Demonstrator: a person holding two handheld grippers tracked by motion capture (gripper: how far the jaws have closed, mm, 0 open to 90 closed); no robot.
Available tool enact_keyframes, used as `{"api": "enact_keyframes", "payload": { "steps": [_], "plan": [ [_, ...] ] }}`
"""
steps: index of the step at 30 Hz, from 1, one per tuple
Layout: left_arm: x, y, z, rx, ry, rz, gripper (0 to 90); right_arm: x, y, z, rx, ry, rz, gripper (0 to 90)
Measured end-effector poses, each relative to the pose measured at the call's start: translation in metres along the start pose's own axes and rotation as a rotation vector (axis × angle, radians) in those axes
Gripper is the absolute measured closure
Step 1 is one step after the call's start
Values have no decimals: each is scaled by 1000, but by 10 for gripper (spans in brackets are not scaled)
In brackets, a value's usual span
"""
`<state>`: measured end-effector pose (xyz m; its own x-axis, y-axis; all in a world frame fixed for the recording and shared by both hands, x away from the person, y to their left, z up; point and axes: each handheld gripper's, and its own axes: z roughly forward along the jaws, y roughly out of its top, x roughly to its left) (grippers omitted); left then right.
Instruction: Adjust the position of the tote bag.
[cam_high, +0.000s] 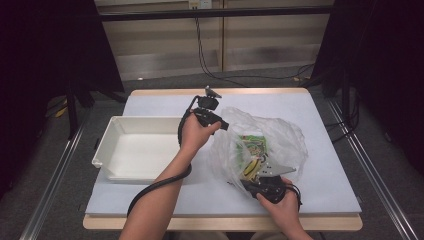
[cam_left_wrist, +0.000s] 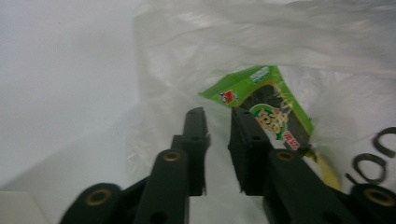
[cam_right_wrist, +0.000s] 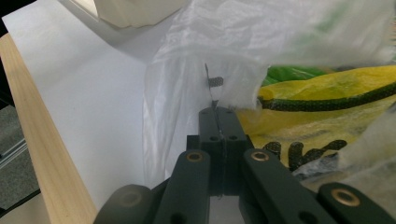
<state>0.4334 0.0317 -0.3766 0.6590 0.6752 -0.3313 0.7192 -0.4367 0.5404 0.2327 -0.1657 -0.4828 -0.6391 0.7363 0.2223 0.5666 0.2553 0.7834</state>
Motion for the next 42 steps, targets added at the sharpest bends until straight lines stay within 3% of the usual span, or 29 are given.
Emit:
{"api": "enact_keyframes", "payload": {
  "steps": [8, 12, 19, 29, 30, 38, 41, 42],
  "plan": [
    [-15, -6, 1, 11, -63, 50, 900, 2, 1, 2, 3, -1, 3, 900],
    [-24, -14, 14, 23, -85, 51, 900, 3, 1, 3, 2, -9, 14, 900],
    [-36, -21, 19, 13, -132, 66, 900, 3, 1, 4, 6, -9, 18, 900],
    [-55, -26, 33, 33, -154, 83, 900, 5, 2, 7, 10, -7, 5, 900],
    [-56, -26, 36, 43, -159, 102, 900, 6, 2, 7, 11, -5, 9, 900],
    [-75, -36, 58, 56, -196, 95, 882, 6, 2, 7, 11, -5, 12, 900],
    [-78, -40, 65, 79, -175, 111, 882, 5, 2, 7, 11, -6, 10, 900],
    [-77, -42, 68, 83, -178, 99, 882, 5, 2, 7, 11, -6, 10, 900]
  ]
}}
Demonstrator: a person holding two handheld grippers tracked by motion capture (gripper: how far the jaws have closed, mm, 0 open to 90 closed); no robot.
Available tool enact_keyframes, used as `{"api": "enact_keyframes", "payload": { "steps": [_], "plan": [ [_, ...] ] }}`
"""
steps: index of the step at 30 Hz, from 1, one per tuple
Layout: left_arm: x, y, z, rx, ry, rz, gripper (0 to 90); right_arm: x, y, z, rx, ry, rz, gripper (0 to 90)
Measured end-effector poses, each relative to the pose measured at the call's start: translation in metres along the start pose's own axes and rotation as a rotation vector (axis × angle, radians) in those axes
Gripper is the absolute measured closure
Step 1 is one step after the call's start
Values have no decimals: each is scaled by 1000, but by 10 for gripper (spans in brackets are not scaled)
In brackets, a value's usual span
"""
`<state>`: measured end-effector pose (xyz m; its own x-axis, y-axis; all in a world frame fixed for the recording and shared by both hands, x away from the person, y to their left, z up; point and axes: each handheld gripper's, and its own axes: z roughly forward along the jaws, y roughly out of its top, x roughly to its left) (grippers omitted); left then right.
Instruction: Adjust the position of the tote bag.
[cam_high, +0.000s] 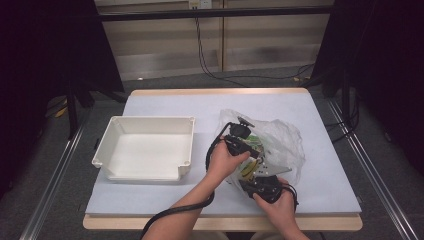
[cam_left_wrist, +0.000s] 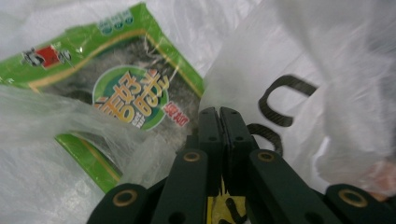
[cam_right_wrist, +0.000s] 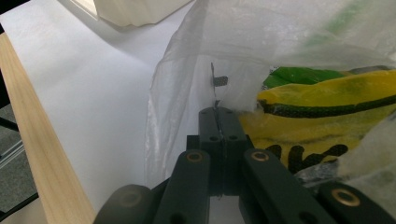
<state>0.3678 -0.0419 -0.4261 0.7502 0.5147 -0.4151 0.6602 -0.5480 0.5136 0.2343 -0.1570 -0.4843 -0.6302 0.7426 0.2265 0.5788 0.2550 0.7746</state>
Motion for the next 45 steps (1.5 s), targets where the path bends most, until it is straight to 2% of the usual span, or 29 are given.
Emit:
{"api": "enact_keyframes", "payload": {
  "steps": [4, 9, 10, 13, 14, 15, 16, 17, 18, 19, 20, 25, 26, 27, 28, 29, 30, 31, 32, 34, 35, 36, 37, 39, 40, 41, 42, 44, 45],
  "plan": [
    [11, -6, 2, 11, 33, -26, 886, 0, 1, -2, -8, -5, 5, 900],
    [25, -17, -10, 22, 78, -49, 900, -5, 0, -7, -10, -11, 15, 900],
    [30, -20, -15, 21, 84, -70, 900, -7, -1, -9, -7, -16, 25, 900],
    [33, -24, -18, 24, 96, -76, 900, -9, -2, -11, -8, -19, 27, 897],
    [35, -27, -20, 35, 112, -69, 900, -11, -3, -12, -8, -22, 32, 890],
    [35, -27, -20, 35, 112, -69, 900, -11, -3, -12, -8, -22, 32, 890],
    [35, -31, -19, 28, 108, -95, 900, -12, -4, -14, -6, -27, 43, 879],
    [35, -31, -19, 28, 108, -95, 900, -12, -4, -14, -6, -27, 43, 879],
    [38, -33, -19, 39, 109, -76, 900, -13, -4, -14, -7, -29, 43, 870],
    [38, -35, -18, 32, 112, -91, 900, -13, -3, -15, -7, -32, 47, 859],
    [39, -36, -18, 44, 109, -80, 900, -14, -3, -18, -5, -35, 49, 847],
    [38, -37, -20, 19, 92, -79, 898, -16, 3, -27, -2, -52, 34, 820],
    [38, -37, -20, 19, 92, -79, 880, -16, 4, -29, -4, -55, 34, 822],
    [37, -34, -22, 8, 82, -73, 830, -17, 5, -30, -9, -54, 30, 821],
    [35, -32, -22, 2, 87, -85, 752, -17, 6, -31, -8, -55, 34, 819],
    [35, -32, -22, 2, 87, -85, 735, -17, 6, -32, -7, -58, 32, 818],
    [33, -31, -23, 4, 89, -65, 735, -17, 6, -32, -7, -58, 32, 818],
    [31, -30, -22, 6, 83, -57, 640, -17, 4, -32, -4, -59, 30, 818],
    [28, -30, -20, -6, 94, -65, 590, -17, 3, -31, -5, -59, 33, 818],
    [25, -29, -18, -22, 90, -82, 531, -18, 2, -30, -2, -59, 35, 819],
    [24, -30, -17, -13, 90, -72, 531, -18, 2, -30, -2, -59, 35, 819],
    [25, -30, -16, 17, 89, -53, 468, -18, 1, -29, -4, -58, 33, 820],
    [23, -30, -13, 28, 99, -51, 447, -19, 2, -29, -2, -58, 38, 823],
    [23, -32, -9, 39, 100, -38, 444, -19, 2, -29, -2, -59, 39, 823],
    [24, -33, -8, 38, 104, -37, 455, -19, 3, -29, -4, -59, 44, 820],
    [23, -34, -8, 44, 115, -25, 597, -19, 3, -30, -6, -61, 44, 808],
    [24, -35, -7, 50, 123, -16, 670, -19, 3, -29, -5, -59, 41, 798],
    [27, -37, -11, 53, 99, -30, 810, -20, 3, -29, -4, -59, 43, 784],
    [29, -38, -12, 60, 106, -29, 852, -20, 3, -29, -3, -59, 42, 779]
  ]
}}
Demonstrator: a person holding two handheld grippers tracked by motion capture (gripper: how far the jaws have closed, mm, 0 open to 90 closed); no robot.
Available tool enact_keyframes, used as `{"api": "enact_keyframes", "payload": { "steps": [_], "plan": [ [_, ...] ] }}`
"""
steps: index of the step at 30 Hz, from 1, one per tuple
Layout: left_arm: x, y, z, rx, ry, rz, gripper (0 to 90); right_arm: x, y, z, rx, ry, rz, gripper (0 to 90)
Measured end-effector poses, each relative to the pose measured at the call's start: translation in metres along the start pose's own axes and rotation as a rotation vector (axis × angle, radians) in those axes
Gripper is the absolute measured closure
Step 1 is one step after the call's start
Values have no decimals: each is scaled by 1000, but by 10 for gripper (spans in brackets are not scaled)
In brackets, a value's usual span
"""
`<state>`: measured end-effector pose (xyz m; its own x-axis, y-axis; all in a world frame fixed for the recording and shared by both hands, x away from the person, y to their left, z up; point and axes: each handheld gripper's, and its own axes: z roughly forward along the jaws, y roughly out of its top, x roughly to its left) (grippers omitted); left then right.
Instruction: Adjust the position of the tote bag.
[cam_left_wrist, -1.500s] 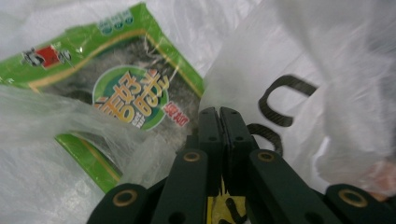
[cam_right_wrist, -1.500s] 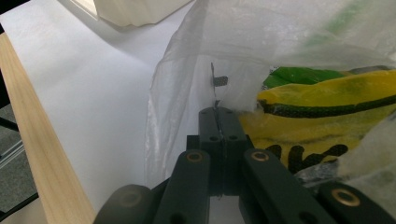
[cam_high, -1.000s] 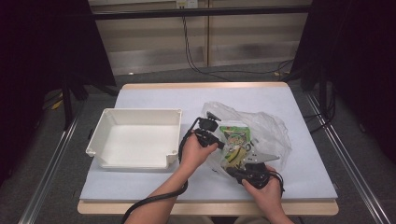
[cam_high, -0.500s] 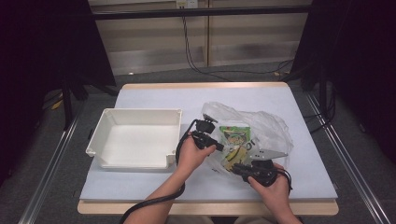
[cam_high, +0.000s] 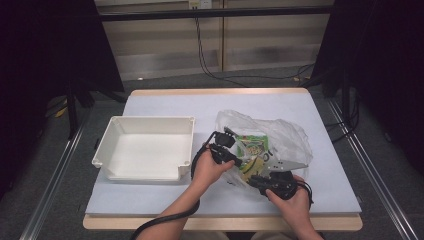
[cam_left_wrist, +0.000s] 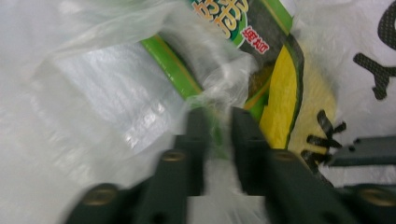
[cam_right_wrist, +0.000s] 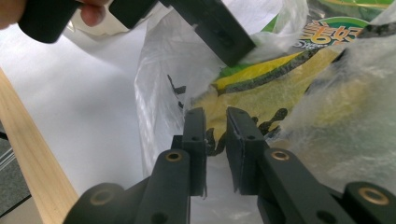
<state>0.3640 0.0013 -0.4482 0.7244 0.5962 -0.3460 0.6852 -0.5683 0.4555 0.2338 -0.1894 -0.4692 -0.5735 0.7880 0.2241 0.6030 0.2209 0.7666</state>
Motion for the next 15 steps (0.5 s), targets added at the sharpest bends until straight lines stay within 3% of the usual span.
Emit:
{"api": "enact_keyframes", "payload": {
  "steps": [4, 6, 11, 12, 13, 15],
  "plan": [
    [5, -2, -4, 10, 11, -14, 895, -1, 2, -1, 3, 0, -2, 768],
    [9, -5, -7, -10, 22, -34, 899, 0, 3, -2, -2, 0, 0, 768],
    [14, -8, -13, -6, 40, -38, 899, -2, 5, -4, -2, -10, -8, 773],
    [13, -9, -13, -21, 47, -57, 899, -2, 6, -5, -1, -10, -3, 772],
    [15, -9, -15, -11, 45, -40, 899, -1, 8, -8, -2, -13, -3, 766],
    [15, -10, -16, -16, 40, -46, 899, -1, 10, -9, -1, -16, -7, 757]
  ]
}}
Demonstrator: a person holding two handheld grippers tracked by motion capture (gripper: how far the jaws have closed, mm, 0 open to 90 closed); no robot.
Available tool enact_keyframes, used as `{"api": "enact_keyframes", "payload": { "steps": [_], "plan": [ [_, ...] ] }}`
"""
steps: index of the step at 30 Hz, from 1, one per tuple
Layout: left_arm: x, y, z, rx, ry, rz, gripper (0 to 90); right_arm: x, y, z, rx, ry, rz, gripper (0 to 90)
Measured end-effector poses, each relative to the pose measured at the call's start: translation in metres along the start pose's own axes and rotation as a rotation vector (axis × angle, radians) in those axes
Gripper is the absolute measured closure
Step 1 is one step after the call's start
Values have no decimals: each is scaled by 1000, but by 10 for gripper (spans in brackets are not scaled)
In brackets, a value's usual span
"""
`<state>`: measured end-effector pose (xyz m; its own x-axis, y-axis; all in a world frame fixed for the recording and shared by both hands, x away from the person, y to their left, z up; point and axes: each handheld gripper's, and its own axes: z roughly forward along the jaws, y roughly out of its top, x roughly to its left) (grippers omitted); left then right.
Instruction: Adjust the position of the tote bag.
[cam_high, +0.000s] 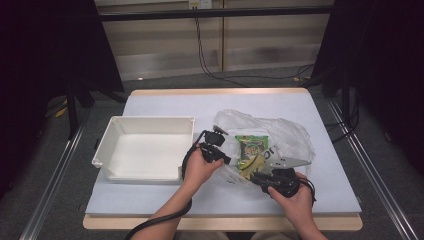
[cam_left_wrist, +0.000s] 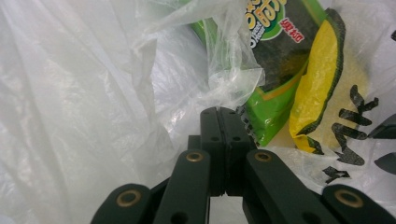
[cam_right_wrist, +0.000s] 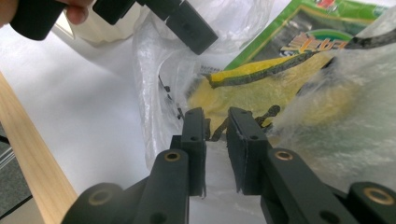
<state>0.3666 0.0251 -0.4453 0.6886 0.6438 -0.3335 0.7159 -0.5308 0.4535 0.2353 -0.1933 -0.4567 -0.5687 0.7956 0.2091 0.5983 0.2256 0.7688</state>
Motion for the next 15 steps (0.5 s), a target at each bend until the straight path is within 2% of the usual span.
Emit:
{"api": "enact_keyframes", "payload": {
  "steps": [2, 4, 8, 9, 10, 12, 13, 14, 15],
  "plan": [
    [1, 0, -1, 7, -2, 20, 899, 0, 2, -1, -6, -7, -4, 742],
    [0, 0, -2, 2, -5, 18, 899, 0, 4, -2, -9, -4, 3, 737],
    [-1, 0, -2, -8, -29, 14, 899, 1, 9, -5, -3, -5, -10, 721],
    [-3, 0, -1, -25, -32, -9, 899, 2, 11, -6, 0, -14, -17, 721],
    [-4, 0, -2, -36, -40, -16, 899, 4, 14, -7, 5, -18, -36, 727],
    [-4, 1, -2, -30, -40, -13, 899, 5, 17, -8, 1, -11, -48, 797],
    [-4, 1, -2, -30, -40, -13, 899, 5, 17, -8, 1, -11, -48, 797],
    [-3, 1, -2, -14, -43, 13, 900, 6, 20, -9, -9, -12, -66, 849],
    [-3, 1, -2, -14, -43, 13, 899, 6, 20, -9, -9, -12, -66, 849]
  ]
}}
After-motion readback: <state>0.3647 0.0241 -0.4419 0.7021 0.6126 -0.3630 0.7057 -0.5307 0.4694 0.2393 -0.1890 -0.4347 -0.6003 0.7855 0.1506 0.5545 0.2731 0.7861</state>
